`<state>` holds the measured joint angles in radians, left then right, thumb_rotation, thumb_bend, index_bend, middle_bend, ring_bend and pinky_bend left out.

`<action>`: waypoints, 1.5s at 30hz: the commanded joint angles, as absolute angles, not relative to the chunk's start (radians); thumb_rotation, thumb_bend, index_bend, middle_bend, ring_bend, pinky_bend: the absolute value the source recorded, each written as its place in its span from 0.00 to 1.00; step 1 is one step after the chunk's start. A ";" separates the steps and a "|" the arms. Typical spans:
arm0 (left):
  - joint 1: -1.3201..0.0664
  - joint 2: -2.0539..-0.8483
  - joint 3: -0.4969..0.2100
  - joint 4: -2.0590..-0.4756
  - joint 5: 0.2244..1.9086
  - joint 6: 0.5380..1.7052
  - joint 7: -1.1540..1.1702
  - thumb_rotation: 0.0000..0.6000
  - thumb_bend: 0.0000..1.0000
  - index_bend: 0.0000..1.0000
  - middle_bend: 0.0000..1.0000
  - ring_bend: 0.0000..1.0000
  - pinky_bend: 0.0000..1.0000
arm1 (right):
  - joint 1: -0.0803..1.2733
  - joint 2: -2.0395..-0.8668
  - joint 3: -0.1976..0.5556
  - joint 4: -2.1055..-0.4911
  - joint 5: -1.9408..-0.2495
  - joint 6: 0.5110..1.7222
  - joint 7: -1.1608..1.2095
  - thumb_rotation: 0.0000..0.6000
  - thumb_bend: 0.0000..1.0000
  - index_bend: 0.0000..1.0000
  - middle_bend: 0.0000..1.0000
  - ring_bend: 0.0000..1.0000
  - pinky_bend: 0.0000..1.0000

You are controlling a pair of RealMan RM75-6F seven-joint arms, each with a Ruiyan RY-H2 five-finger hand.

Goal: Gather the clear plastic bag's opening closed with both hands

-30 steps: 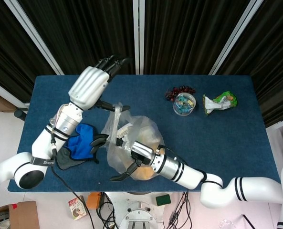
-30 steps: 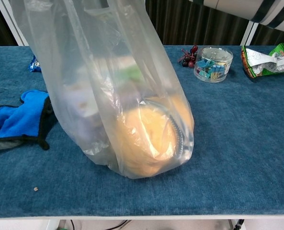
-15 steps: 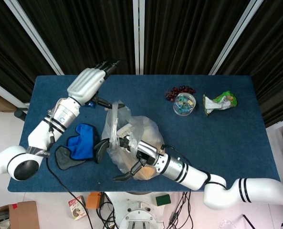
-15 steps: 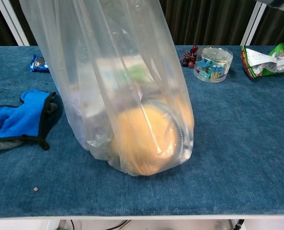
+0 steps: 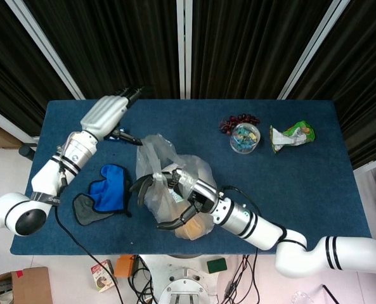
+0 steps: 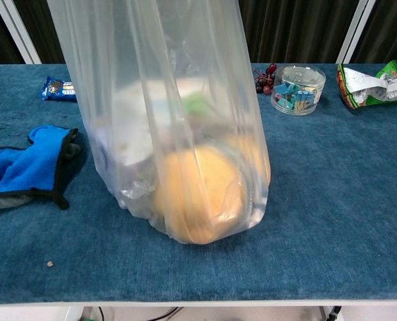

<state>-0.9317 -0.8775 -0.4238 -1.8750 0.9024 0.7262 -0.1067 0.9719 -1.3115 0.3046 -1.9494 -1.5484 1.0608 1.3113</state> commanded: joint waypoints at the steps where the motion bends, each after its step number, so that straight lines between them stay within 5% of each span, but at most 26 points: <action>1: -0.899 -0.876 -0.416 -1.864 0.940 0.717 -0.164 0.70 0.03 0.05 0.15 0.06 0.14 | 0.965 -1.305 0.324 -1.954 -1.520 1.072 1.306 0.95 0.15 0.43 0.45 0.25 0.26; 13: -0.741 -0.814 -0.447 -1.866 1.198 0.717 -0.557 0.77 0.03 0.05 0.15 0.06 0.14 | 0.971 -1.304 0.409 -1.938 -1.420 1.064 1.249 0.95 0.15 0.43 0.44 0.25 0.24; 25: -0.614 -0.786 -0.401 -1.767 1.497 0.903 -1.037 0.79 0.03 0.04 0.14 0.06 0.15 | 0.971 -1.301 0.458 -1.958 -1.399 1.061 1.203 0.95 0.15 0.43 0.44 0.25 0.22; 27: -0.583 -0.792 -0.389 -1.742 1.498 0.960 -1.082 0.81 0.04 0.04 0.14 0.06 0.17 | 0.970 -1.295 0.467 -1.967 -1.399 1.064 1.188 0.95 0.15 0.43 0.44 0.25 0.22; 31: -0.511 -0.854 -0.386 -1.706 1.415 1.111 -1.041 1.00 0.09 0.05 0.16 0.06 0.18 | 0.969 -1.281 0.483 -1.986 -1.400 1.068 1.151 0.95 0.15 0.43 0.44 0.24 0.22; 39: -0.386 -0.987 -0.393 -1.630 1.253 1.312 -1.056 1.00 0.15 0.07 0.16 0.08 0.19 | 0.967 -1.228 0.536 -2.019 -1.357 1.057 1.099 0.95 0.15 0.42 0.44 0.23 0.20; 45: -0.334 -1.034 -0.372 -1.557 1.240 1.323 -1.152 1.00 0.15 0.07 0.17 0.08 0.19 | 0.960 -1.195 0.571 -2.036 -1.332 1.056 1.081 0.95 0.15 0.42 0.44 0.23 0.19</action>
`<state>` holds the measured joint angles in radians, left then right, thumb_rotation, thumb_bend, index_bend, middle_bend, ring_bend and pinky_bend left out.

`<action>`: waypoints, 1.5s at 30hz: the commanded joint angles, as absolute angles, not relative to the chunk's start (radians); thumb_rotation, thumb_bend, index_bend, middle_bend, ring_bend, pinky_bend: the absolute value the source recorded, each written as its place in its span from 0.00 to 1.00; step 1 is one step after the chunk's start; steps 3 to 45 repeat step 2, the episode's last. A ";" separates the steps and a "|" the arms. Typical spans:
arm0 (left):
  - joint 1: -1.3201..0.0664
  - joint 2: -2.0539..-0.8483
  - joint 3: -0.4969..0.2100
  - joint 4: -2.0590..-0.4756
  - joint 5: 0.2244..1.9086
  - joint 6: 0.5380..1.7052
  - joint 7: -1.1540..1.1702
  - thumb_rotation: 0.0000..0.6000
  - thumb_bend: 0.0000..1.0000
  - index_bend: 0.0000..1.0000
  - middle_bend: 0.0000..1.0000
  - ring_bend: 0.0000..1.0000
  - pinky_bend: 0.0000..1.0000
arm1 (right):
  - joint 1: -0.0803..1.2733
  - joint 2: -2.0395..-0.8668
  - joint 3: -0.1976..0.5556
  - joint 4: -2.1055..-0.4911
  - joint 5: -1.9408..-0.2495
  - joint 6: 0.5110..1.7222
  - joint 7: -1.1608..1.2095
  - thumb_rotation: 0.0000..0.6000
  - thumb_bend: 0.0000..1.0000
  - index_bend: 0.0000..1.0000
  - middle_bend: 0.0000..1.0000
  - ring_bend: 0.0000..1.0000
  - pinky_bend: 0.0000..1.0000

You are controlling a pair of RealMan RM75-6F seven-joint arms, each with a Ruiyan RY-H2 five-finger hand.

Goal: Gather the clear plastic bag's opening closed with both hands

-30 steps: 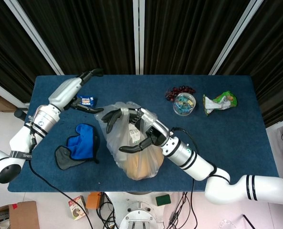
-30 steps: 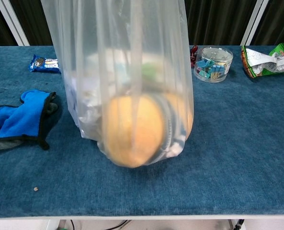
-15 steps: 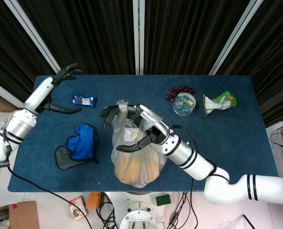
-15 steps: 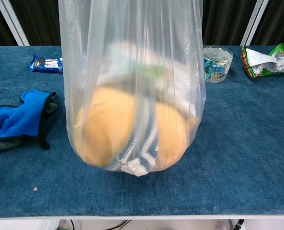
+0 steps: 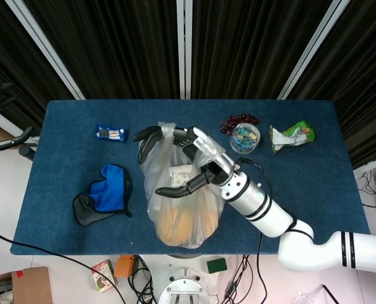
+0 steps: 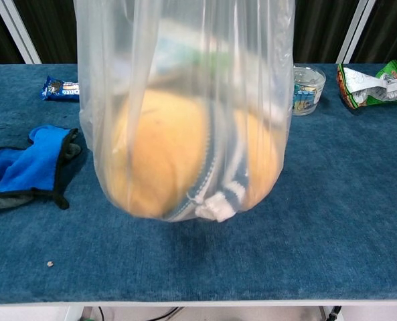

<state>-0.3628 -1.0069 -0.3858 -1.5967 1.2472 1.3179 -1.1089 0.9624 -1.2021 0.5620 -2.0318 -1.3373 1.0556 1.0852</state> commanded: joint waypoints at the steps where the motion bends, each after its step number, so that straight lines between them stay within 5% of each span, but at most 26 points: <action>1: -0.328 -1.042 -0.365 -1.545 1.245 1.320 -1.168 1.00 0.15 0.07 0.17 0.08 0.19 | 0.958 -1.188 0.578 -2.037 -1.327 1.056 1.081 0.95 0.15 0.42 0.44 0.23 0.19; 45: -0.324 -1.048 -0.359 -1.537 1.250 1.317 -1.179 1.00 0.15 0.08 0.17 0.08 0.19 | 0.958 -1.184 0.584 -2.038 -1.324 1.056 1.081 0.95 0.15 0.42 0.44 0.23 0.19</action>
